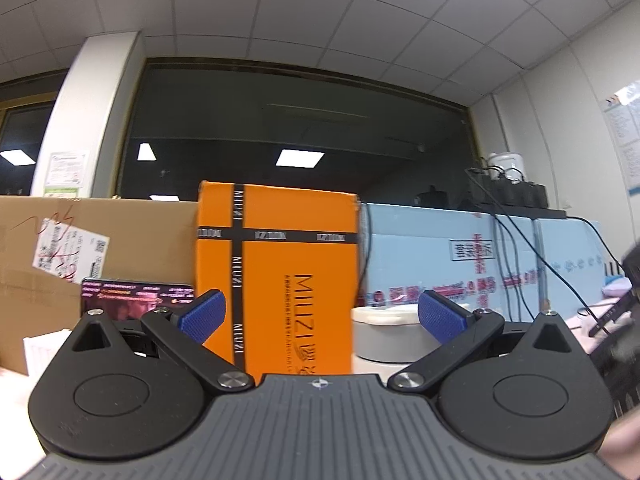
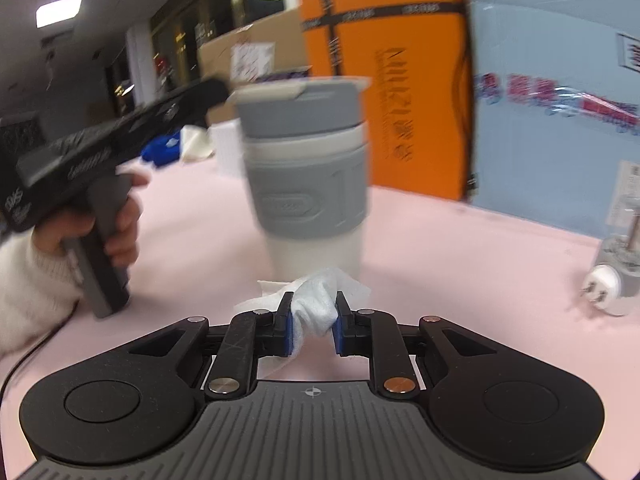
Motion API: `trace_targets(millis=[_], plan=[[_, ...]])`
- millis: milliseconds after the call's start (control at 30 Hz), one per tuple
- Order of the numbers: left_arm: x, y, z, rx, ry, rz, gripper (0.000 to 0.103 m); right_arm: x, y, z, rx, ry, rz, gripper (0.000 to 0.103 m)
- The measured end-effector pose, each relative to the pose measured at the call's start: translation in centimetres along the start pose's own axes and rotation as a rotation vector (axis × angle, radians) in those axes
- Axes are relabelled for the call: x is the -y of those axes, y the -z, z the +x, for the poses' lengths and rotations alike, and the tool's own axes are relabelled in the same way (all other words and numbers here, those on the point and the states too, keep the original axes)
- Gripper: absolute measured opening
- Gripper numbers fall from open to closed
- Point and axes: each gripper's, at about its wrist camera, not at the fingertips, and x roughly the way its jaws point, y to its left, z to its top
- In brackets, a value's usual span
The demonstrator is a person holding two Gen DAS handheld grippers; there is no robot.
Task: Clean container
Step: 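Grasp the grey mug with the left tool while the right tool brings the tissue to its lid, then rub the tissue in the right tool across the mug lid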
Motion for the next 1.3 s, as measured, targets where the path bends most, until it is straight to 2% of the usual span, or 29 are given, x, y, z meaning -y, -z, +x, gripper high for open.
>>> trace_targets(millis=[200,333,433,533,667,767,900,933,1033,1100,1133,1200,1267,1300], plan=[[1.3,0.1,0.4,-0.035,0.097,0.048,0.103,2.8,-2.8,-4.7,0.245,0.177,0.09,0.017],[2.0,0.2,1.2,-0.097,0.142,0.064,0.103,2.6,-5.4,-7.3,0.416,0.205,0.13,0.017],[2.7,0.5,2.1,-0.162,0.157,0.09,0.103,1.6,-7.9,-7.5,0.478,0.192,0.14,0.017],[3.4,0.7,3.0,-0.218,0.145,0.118,0.103,0.3,-10.0,-6.1,0.473,0.119,0.135,0.017],[4.2,1.0,4.2,-0.274,0.155,0.143,0.103,-1.7,-11.0,-2.9,0.389,0.062,0.073,0.017],[4.8,1.2,5.2,-0.316,0.19,0.151,0.103,-2.9,-10.6,-0.7,0.317,0.069,-0.013,0.017],[5.5,1.5,6.1,-0.328,0.2,0.156,0.103,-4.2,-9.6,0.3,0.246,0.085,-0.144,0.018],[5.7,1.6,6.2,-0.328,0.194,0.161,0.103,-4.2,-9.5,0.5,0.245,0.087,-0.148,0.021],[6.2,1.8,6.5,-0.338,0.188,0.184,0.1,-4.0,-9.2,0.6,0.265,0.102,-0.134,0.043],[6.3,1.8,6.3,-0.333,0.17,0.19,0.093,-3.8,-8.9,0.4,0.279,0.089,-0.113,0.045],[6.2,1.8,6.2,-0.331,0.165,0.183,0.087,-3.6,-8.9,0.4,0.287,0.08,-0.11,0.045],[5.9,1.8,6.0,-0.33,0.157,0.163,0.086,-3.6,-8.8,0.4,0.304,0.076,-0.117,0.042],[5.9,1.9,5.9,-0.324,0.154,0.161,0.085,-3.8,-8.8,0.4,0.329,0.082,-0.143,0.02],[5.9,1.9,5.9,-0.321,0.154,0.164,0.085,-4.0,-8.7,0.5,0.327,0.078,-0.155,0.017]])
